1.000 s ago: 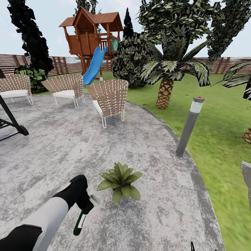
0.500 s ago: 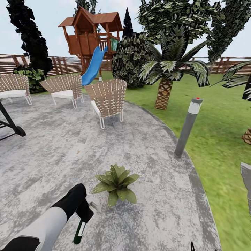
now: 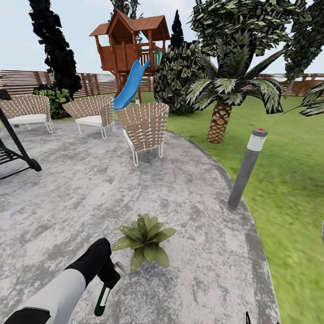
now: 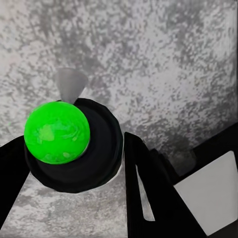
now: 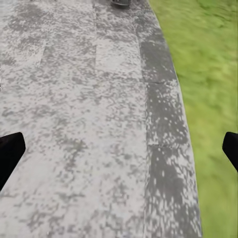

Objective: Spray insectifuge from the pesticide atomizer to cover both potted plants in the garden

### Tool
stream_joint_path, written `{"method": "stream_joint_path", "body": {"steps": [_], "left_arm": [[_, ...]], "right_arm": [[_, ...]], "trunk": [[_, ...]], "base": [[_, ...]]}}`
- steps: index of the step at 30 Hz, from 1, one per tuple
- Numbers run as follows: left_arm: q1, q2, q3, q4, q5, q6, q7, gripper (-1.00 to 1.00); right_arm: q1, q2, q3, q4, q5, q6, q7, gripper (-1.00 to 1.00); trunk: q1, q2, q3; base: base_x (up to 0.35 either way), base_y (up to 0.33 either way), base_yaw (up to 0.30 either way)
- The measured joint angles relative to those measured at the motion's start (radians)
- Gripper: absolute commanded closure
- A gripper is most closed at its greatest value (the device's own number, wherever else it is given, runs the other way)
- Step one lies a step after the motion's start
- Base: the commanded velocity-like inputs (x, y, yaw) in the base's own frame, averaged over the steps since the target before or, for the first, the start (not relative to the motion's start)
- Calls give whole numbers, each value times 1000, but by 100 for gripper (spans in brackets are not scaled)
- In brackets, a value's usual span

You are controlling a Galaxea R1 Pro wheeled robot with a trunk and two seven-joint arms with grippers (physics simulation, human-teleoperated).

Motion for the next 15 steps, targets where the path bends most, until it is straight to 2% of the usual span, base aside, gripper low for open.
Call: {"method": "stream_joint_path", "body": {"steps": [15], "left_arm": [[-6, 0, -7, -6, -5, 4, 0, 100]], "right_arm": [[0, -6, -3, -3, -2, 0, -2, -100]], "trunk": [[0, 0, 0]], "base": [[0, -275, 270]]}}
